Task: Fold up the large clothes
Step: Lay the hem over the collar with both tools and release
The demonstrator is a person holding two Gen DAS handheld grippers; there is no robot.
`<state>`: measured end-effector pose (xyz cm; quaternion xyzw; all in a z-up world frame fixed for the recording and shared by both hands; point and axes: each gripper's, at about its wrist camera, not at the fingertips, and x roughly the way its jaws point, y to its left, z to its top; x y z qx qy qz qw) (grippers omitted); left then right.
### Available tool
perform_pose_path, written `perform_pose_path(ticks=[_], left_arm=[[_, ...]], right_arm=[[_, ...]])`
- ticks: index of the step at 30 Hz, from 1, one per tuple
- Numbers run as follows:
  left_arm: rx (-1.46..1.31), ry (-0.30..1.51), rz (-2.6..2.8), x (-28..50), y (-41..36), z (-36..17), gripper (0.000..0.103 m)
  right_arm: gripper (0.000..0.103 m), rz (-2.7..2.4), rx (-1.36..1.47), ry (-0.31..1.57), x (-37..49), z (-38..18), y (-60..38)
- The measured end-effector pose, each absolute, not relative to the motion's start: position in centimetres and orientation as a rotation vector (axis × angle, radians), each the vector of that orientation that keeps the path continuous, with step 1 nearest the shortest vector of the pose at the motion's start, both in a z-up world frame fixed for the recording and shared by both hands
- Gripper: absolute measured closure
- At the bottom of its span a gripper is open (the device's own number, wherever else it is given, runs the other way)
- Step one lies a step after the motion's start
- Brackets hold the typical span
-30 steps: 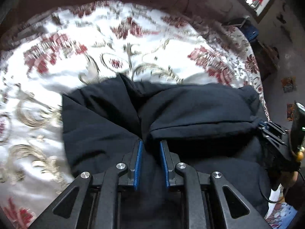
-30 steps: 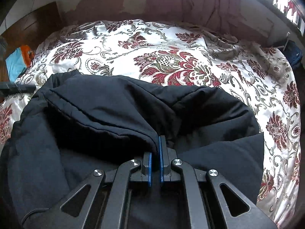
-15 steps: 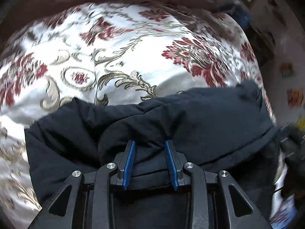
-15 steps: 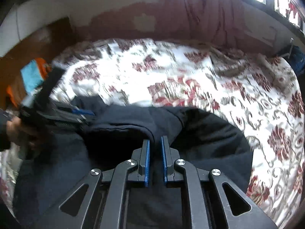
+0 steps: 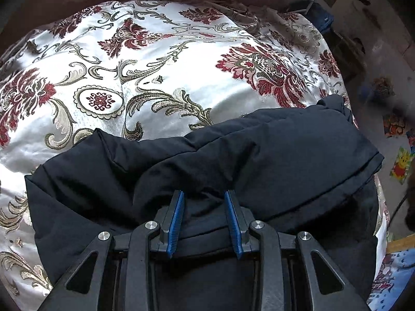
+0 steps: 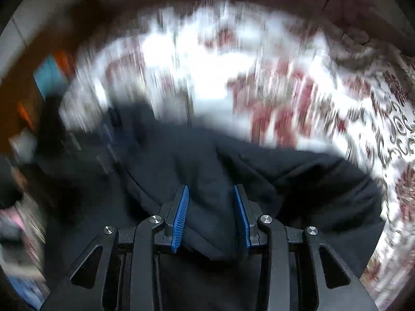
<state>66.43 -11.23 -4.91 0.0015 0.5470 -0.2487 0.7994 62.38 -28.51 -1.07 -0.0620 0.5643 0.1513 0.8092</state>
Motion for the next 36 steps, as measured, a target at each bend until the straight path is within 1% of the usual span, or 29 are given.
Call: perform_pose_path(ticks=[4,6,12,17,21,22,24,25,27,29,30,32,33,35,36], left_arm=[[0.068,1.192,-0.579,66.0,-11.4,-5.5,0.073],[0.123,1.194,-0.594,65.7,-11.7,-5.9,0.073],[0.187,1.232,-0.533,66.4,-13.1,-7.6,0.072],[0.192,1.208,-0.461,66.3,-13.7,-8.7,0.071],[0.123,1.195,-0.423,65.5,-12.9,-7.3,0.071],[0.093,1.191,-0.425,65.4,-12.4,-7.1,0.072],[0.028,1.175,-0.423,65.0,-11.1,-6.4,0.072],[0.015,1.154,-0.405,64.7,-10.5,-5.9,0.071],[0.029,1.124,-0.353,64.2,-10.1,-5.1,0.062],[0.032,1.096,-0.3,63.6,-9.7,-4.1,0.052],[0.022,1.085,-0.295,63.5,-9.6,-3.6,0.05],[-0.009,1.074,-0.29,63.1,-9.4,-2.7,0.04],[-0.022,1.068,-0.279,62.8,-9.3,-2.2,0.037],[-0.058,1.049,-0.249,62.2,-9.2,-1.0,0.027],[-0.071,1.041,-0.24,61.9,-9.2,-0.6,0.025]], right_arm=[[0.071,0.28,-0.122,1.209,62.4,-2.9,-28.7],[0.071,0.26,-0.167,1.207,63.1,-3.9,-28.1],[0.071,0.2,-0.214,1.14,63.7,-5.4,-27.0],[0.07,0.209,-0.148,1.059,61.5,-3.6,-27.7],[0.067,0.204,-0.05,0.992,58.8,-1.6,-29.7],[0.061,0.173,-0.062,0.972,58.3,-1.3,-30.0],[0.052,0.139,-0.07,0.949,58.1,-1.1,-30.8],[0.052,0.136,-0.055,0.937,57.8,-0.8,-31.2],[0.052,0.125,-0.043,0.927,57.6,-0.1,-31.8],[0.05,0.111,-0.049,0.913,57.1,0.6,-31.9],[0.047,0.11,-0.05,0.898,56.8,1.1,-31.9],[0.041,0.111,-0.056,0.871,56.0,2.1,-31.8],[0.037,0.105,-0.069,0.849,55.5,2.8,-31.8],[0.031,0.091,-0.103,0.812,54.5,3.8,-31.7],[0.025,0.081,-0.126,0.793,53.9,4.4,-31.6]])
